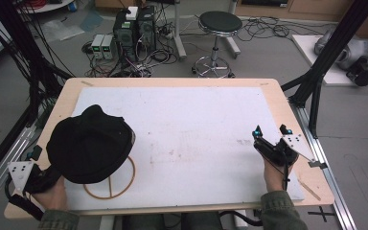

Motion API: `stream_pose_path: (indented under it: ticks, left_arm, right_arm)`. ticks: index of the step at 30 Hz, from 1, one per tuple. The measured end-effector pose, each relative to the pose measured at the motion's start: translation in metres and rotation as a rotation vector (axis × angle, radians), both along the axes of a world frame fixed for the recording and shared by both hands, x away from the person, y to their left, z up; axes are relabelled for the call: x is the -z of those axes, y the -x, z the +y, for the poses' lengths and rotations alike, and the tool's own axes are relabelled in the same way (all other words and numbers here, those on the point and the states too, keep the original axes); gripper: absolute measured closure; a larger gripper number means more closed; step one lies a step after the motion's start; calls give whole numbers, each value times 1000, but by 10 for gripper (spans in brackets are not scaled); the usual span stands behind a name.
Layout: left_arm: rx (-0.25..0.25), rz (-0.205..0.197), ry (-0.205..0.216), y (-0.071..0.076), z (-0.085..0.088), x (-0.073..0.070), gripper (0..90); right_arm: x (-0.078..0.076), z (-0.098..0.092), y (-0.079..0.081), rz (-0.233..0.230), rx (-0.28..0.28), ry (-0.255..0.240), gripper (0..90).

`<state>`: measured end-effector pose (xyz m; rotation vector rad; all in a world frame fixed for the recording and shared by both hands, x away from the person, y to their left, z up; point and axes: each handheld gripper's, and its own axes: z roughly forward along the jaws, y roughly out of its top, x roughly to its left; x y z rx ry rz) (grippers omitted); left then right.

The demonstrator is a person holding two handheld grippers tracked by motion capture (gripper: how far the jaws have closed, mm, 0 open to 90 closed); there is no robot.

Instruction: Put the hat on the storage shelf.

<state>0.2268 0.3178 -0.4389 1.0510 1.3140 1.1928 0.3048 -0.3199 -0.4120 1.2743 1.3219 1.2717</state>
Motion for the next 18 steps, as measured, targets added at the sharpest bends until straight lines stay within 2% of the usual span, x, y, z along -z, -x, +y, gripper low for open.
stream_pose_path:
  ticks: [18]
  left_arm:
    - [2,1,1,0,0,0,216]
  right_arm:
    - [-1,-3,1,-5,4,-14,122]
